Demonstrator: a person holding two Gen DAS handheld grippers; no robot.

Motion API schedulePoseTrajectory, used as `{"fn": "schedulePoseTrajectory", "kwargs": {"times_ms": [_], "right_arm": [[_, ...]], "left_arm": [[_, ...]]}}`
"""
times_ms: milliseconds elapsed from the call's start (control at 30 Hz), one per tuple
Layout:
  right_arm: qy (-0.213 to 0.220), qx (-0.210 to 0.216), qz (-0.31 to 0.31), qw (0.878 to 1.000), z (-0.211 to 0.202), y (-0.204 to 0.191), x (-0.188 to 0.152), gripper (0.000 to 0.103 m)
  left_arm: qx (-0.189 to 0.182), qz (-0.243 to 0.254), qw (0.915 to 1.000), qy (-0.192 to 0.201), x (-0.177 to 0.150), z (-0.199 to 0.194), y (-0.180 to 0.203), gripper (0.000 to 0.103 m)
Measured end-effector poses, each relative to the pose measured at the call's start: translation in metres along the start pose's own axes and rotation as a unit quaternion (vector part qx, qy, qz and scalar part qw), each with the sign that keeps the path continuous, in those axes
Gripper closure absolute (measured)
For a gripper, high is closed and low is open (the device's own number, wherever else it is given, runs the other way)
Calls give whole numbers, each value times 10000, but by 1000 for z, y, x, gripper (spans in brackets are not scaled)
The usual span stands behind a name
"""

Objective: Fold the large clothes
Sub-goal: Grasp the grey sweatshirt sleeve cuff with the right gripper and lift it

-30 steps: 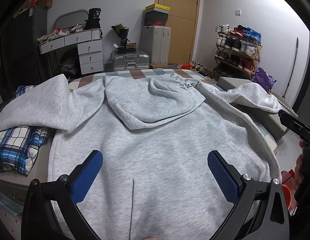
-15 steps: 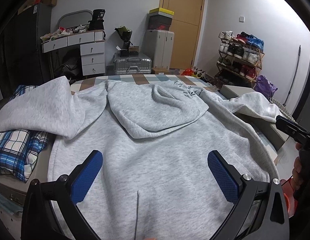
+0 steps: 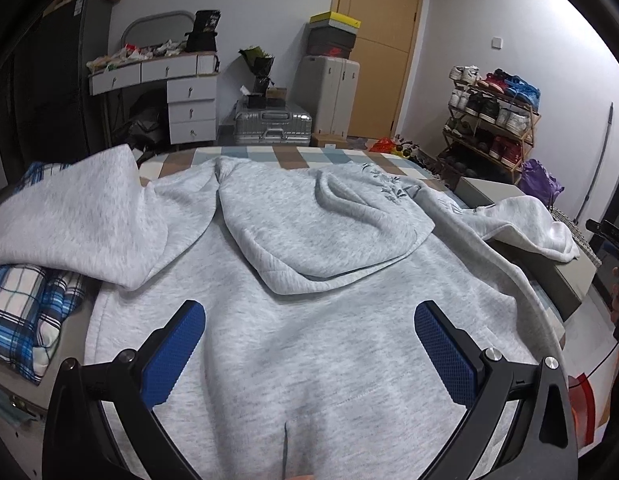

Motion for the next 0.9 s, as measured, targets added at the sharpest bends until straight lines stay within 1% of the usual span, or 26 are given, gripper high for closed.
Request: {"fn": "schedulePoseTrajectory", "kwargs": {"times_ms": [67,100,200,300,400,500,567,600,633,667,700,733,767,833,900], "right_arm": [[-214,-340,409,9984,28,36,10,0],[-312,-430,565,9970,42,51,13,0],[-599,-447,827,9938,72,74,14,4],[-783,-382,1023,9909,94,81,13,4],[-984,-370,1073,9887,110,71,8,4],[-1138,-471,967,9877,123,63,1,4],[-1083,-641,755,9892,125,58,0,8],[-1106,-715,638,9892,126,53,0,19],[-1081,-773,559,9896,126,51,0,37],[-1098,-803,479,9895,125,48,1,49],[-1080,-693,486,9905,125,46,3,72],[-1056,-593,567,9910,122,45,5,78],[-974,-522,703,9914,116,44,10,80],[-607,-365,817,9941,97,38,28,87],[-166,-169,857,9960,69,24,52,87]], "left_arm": [[-8,-88,10000,-27,-1,2,-4,1],[-13,-119,9999,-42,-2,3,-5,1],[51,-160,9998,-106,-6,5,-8,1],[74,-208,9996,-152,-8,7,-11,1],[99,-230,9995,-193,-11,7,-13,1],[94,-235,9995,-196,-10,7,-15,1],[94,-231,9995,-189,-10,6,-15,1],[104,-232,9995,-183,-11,6,-16,1],[105,-250,9995,-170,-11,5,-17,1],[86,-268,9995,-161,-11,5,-19,1],[65,-293,9994,-156,-12,5,-20,1],[56,-320,9994,-149,-12,4,-22,1],[60,-329,9993,-141,-13,4,-24,1],[85,-361,9992,-112,-13,2,-29,1],[78,-425,9990,-100,-14,1,-33,1]]}}
Point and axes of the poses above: each gripper's, at about its wrist camera, not at the fingertips, and z roughly the way its jaws point, y to its right, x to its top, the point moved 10 cm from there along z, roughly the way its jaws point, and after that the axes turned 3 degrees about -x, right-handed, at the moved point
